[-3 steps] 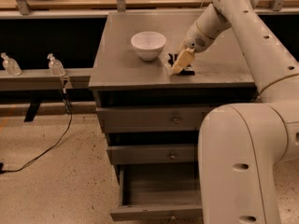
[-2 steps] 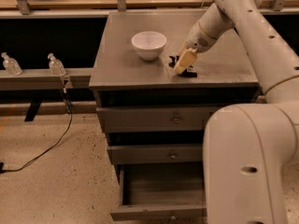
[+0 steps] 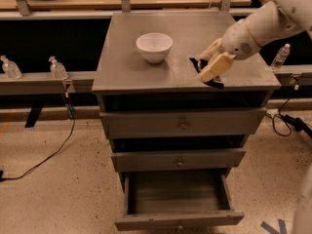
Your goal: Place rxbar chocolate into bottom drawer
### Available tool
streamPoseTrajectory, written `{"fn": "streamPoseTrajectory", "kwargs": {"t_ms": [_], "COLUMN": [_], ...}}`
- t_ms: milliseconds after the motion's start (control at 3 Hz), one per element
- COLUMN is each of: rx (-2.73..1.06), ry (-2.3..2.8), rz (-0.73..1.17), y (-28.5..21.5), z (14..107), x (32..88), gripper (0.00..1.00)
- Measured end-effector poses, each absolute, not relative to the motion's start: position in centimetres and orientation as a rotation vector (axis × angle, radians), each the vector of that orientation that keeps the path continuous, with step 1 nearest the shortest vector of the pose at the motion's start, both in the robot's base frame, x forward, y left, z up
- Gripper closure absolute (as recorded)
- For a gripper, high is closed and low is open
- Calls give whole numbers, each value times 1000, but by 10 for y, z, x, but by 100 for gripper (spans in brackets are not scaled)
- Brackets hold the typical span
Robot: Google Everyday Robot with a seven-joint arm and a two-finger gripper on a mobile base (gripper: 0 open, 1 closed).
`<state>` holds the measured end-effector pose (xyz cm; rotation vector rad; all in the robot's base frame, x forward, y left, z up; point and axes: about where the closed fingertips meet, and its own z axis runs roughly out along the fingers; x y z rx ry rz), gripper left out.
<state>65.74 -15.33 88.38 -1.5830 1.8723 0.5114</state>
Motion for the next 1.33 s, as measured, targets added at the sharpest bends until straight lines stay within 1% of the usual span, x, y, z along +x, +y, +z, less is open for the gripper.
{"fn": "streamPoseTrajectory", "kwargs": {"t_ms": [333,667,1000,1333], "rx": [-1519,-1415,-1347,-1347], "ry": [1740,1618,1631,1631], "rz": [515,492,494,494], "y": [-158,-147,-146,-146], "z": [917,933,913,913], "x": [607,571,561,561], "gripper": [100,100,100,100]}}
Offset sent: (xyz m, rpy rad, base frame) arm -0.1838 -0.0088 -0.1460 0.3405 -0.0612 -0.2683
